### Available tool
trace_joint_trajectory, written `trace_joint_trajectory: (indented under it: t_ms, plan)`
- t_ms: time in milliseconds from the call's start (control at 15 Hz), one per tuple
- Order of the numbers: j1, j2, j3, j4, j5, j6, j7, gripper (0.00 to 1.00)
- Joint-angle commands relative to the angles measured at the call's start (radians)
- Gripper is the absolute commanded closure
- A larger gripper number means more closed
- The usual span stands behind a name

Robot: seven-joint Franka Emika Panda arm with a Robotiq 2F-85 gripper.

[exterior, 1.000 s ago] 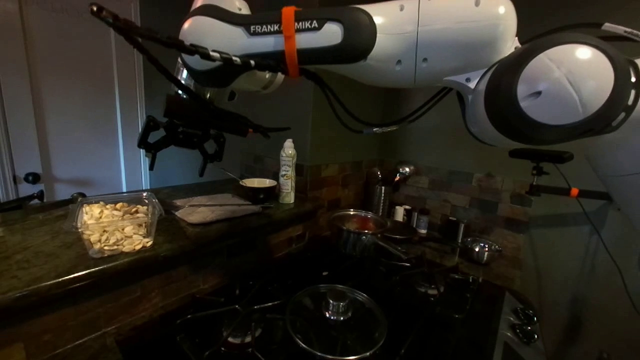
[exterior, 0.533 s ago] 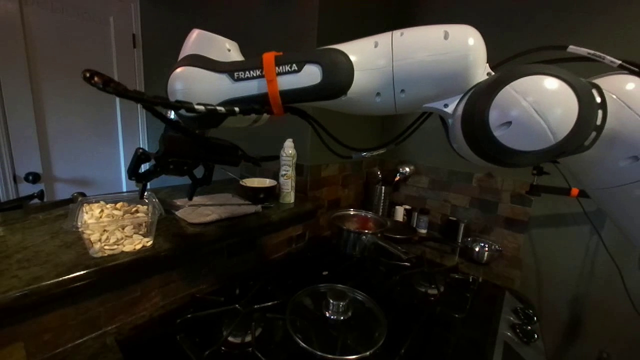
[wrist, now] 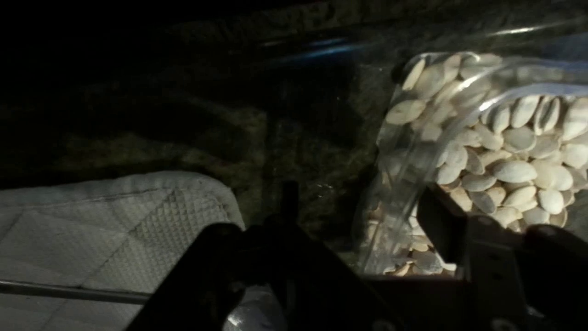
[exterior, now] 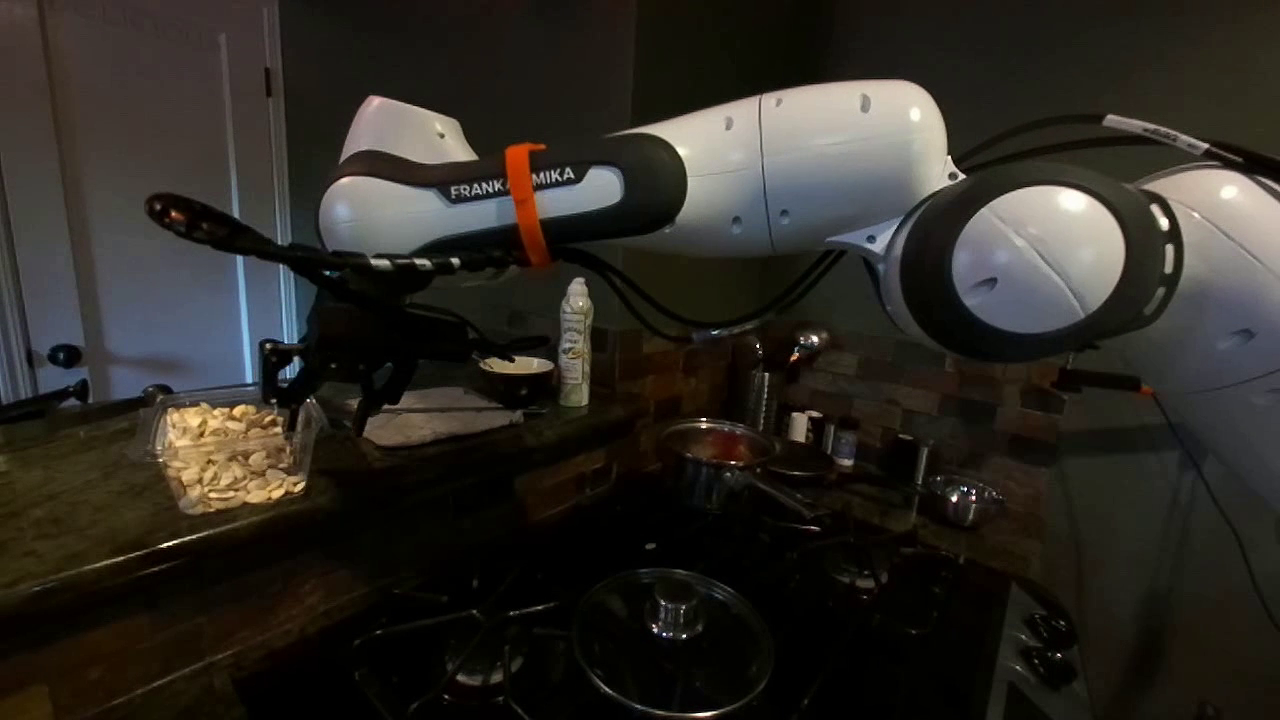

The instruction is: Move the glass bowl to the bottom part of the table

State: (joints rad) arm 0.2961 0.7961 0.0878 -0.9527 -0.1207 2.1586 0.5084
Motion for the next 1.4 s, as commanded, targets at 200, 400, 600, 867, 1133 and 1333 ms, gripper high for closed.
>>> trace_joint_trajectory:
  t_ms: [200,400,600,867,1133,1333]
  plan:
    - [0.011,0.040,0.005,0.051,0.003,0.024,-0.002,0.86]
    - [0.013,0.039,0.009,0.047,0.005,0.020,-0.001,1.00]
    - [0.013,0.024,0.009,0.043,0.006,0.011,0.004,1.00]
    - [-0.010,-0.022,0.035,0.034,0.042,0.010,-0.014,0.99]
    - [-0.057,-0.069,0.088,0.022,0.140,-0.027,-0.032,0.99]
    - [-0.078,-0.081,0.101,0.020,0.182,-0.058,-0.017,0.99]
